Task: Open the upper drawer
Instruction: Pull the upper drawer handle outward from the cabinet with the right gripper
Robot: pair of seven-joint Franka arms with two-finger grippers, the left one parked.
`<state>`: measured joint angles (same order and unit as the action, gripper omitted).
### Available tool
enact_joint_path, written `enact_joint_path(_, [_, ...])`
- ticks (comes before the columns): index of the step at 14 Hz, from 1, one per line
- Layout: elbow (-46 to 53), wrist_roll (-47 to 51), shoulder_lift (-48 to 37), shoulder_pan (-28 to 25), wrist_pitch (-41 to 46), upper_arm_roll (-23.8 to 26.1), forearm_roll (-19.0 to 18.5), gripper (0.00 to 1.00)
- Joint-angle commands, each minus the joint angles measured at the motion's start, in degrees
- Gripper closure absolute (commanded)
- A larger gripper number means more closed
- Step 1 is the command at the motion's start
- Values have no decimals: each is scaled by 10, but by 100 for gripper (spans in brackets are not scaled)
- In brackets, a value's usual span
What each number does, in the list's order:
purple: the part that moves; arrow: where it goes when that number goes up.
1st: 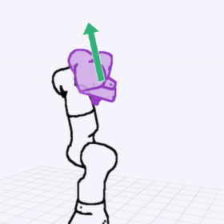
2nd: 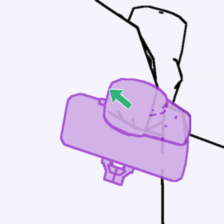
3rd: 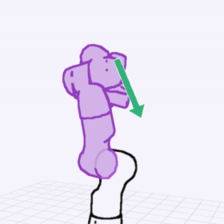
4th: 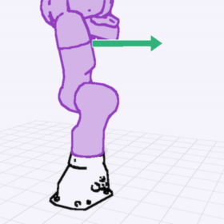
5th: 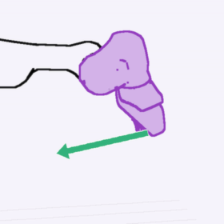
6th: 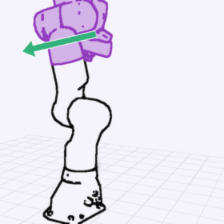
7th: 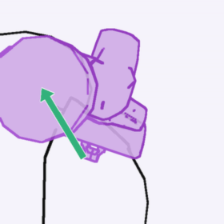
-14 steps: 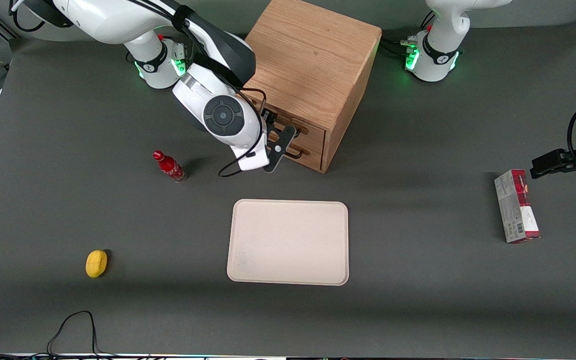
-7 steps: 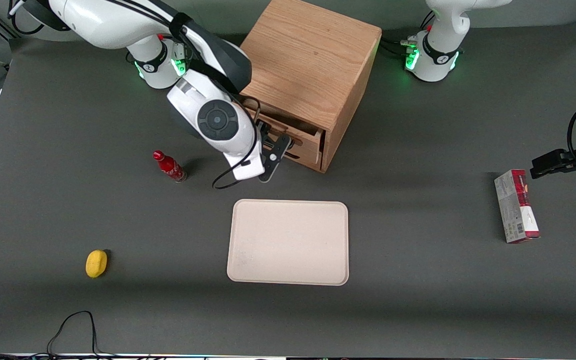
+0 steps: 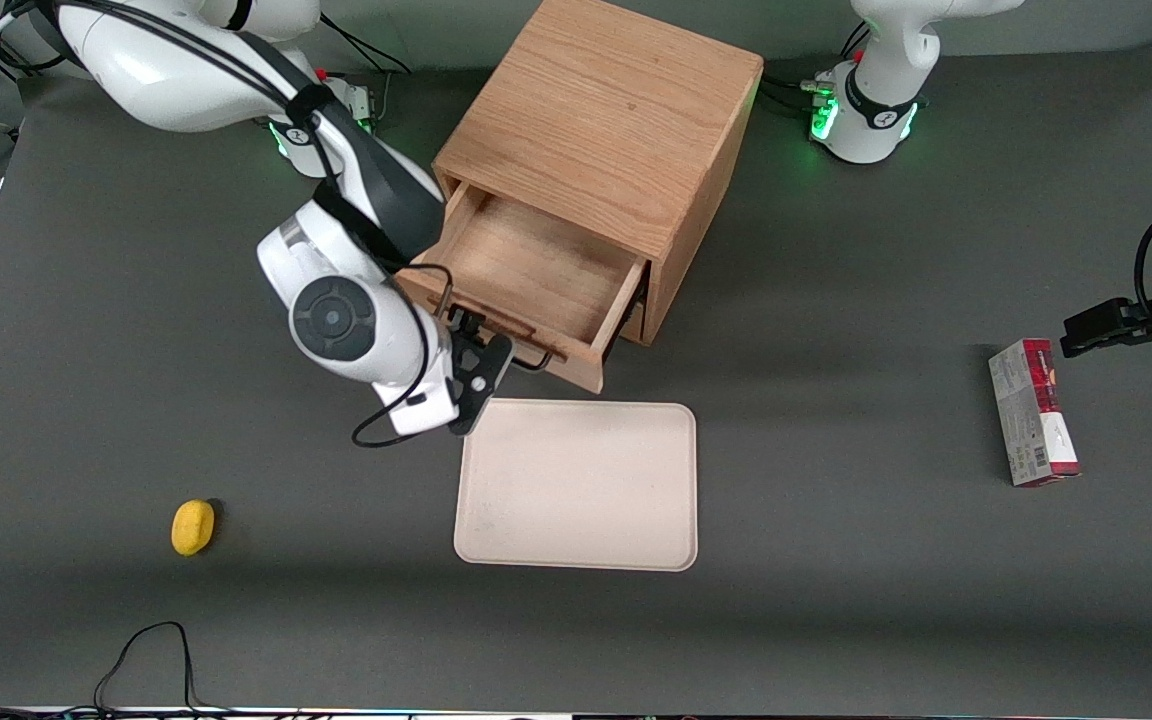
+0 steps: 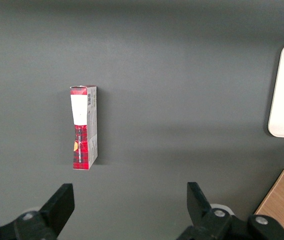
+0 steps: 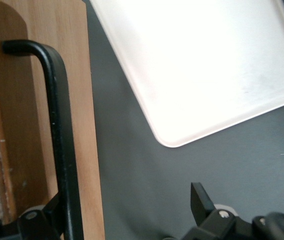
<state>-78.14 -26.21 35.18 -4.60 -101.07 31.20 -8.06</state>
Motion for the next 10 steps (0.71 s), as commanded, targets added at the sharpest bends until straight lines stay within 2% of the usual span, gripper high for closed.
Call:
enact_joint_path(1, [65, -38, 35, -4, 9, -17, -8, 0])
enact_joint_path(8, [100, -37, 34, -4, 9, -42, -12, 0])
enact_joint_path(9, [105, -36, 31, -4, 9, -43, -20, 0])
enact_joint_path(10, [113, -36, 26, -3, 9, -46, -44, 0])
